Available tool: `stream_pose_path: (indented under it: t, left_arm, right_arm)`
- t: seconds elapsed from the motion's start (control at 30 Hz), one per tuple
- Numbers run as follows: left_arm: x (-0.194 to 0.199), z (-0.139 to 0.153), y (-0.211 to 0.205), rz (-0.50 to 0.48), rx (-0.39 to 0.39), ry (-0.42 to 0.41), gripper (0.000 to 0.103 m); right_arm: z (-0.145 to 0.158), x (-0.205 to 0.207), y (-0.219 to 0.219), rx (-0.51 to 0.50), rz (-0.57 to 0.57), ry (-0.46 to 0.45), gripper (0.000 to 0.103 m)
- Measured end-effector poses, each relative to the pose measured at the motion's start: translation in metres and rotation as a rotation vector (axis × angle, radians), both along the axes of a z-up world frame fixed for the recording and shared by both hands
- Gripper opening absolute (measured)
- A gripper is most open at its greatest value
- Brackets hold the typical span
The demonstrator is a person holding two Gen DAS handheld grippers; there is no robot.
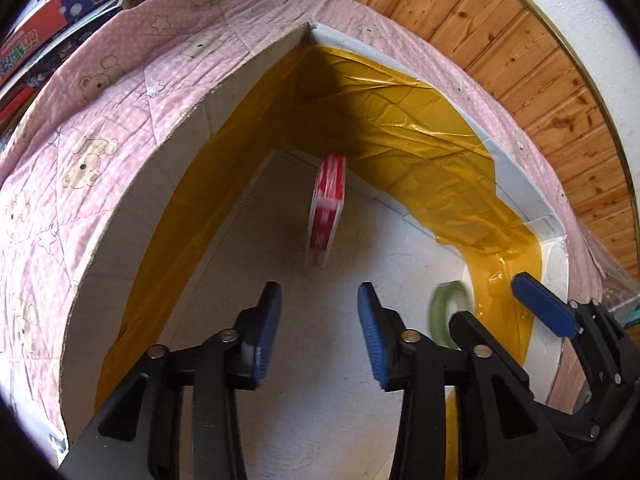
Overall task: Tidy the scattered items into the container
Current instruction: 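Open both tools to drop the tape roll and staple box inside, then withdraw both tools from the box toward the remaining items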
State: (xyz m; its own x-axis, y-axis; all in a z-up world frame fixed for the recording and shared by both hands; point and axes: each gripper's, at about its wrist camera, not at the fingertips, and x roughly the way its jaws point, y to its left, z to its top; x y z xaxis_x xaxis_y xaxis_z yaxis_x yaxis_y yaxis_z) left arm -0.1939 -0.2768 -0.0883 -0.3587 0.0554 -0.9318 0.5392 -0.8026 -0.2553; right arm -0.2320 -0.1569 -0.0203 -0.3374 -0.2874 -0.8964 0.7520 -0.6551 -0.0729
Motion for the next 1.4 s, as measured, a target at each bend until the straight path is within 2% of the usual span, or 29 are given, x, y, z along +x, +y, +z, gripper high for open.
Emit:
stream_pose_path:
  t: [0.03,0.1,0.33,0.5,0.67,0.83,1.13,1.3,1.4]
  left_arm:
    - [0.002,0.001,-0.002,0.005,0.002,0.001,0.046]
    - [0.007,0.003,-0.005,0.014,0.015,0.006,0.05]
    - [0.03,0.029,0.0,0.013,0.005,0.044,0.05]
    - [0.06,0.059,0.014,-0.02,-0.03,0.111,0.05]
    - [0.088,0.074,0.028,-0.038,-0.067,0.144,0.05]
    - [0.114,0.085,0.039,-0.051,-0.046,0.18,0.05]
    - [0.154,0.099,0.087,-0.154,-0.088,0.236,0.05]
    - [0.169,0.096,0.114,-0.189,-0.022,0.249,0.05]
    - [0.176,0.097,0.133,-0.22,-0.029,0.258,0.05]
  right_arm:
    - [0.003,0.001,0.004,-0.015,-0.007,0.003,0.063]
    - [0.011,0.005,0.012,-0.052,-0.014,-0.002,0.063]
    - [0.03,0.025,0.038,-0.18,-0.047,-0.055,0.063]
    - [0.038,0.063,0.056,-0.269,-0.039,-0.106,0.063]
    - [0.042,0.099,0.07,-0.341,-0.032,-0.12,0.064]
    - [0.045,0.123,0.088,-0.389,-0.049,-0.109,0.064]
    - [0.047,0.16,0.138,-0.478,-0.087,-0.113,0.064]
    - [0.043,0.179,0.164,-0.491,-0.105,-0.091,0.064]
    - [0.039,0.188,0.179,-0.503,-0.118,-0.09,0.064]
